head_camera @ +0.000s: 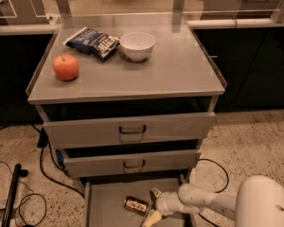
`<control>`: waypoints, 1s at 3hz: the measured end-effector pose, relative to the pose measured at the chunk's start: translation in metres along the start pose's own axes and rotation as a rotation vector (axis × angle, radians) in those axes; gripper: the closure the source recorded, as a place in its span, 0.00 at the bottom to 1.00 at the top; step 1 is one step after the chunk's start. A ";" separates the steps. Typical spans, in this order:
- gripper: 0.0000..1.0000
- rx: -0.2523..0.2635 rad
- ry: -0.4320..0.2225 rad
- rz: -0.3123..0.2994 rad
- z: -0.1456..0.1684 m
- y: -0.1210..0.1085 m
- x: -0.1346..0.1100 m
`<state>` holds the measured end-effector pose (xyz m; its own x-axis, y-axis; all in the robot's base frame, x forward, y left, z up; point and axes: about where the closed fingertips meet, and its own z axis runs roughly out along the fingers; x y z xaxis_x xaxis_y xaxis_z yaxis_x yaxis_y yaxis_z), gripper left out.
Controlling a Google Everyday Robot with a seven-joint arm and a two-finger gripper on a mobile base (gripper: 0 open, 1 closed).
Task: Pick orange can from bottom drawer and place on counter
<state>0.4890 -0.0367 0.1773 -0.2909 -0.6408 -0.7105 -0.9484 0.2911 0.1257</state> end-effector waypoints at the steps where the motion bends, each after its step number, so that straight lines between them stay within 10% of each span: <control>1: 0.00 -0.013 -0.003 0.013 0.020 -0.005 0.009; 3: 0.00 -0.011 0.019 0.030 0.052 -0.014 0.023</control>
Offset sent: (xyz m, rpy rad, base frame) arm 0.0233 0.0160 -0.0583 -0.0129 0.0246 -0.0175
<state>0.5025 -0.0188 0.1233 -0.3211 -0.6452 -0.6933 -0.9407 0.3021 0.1545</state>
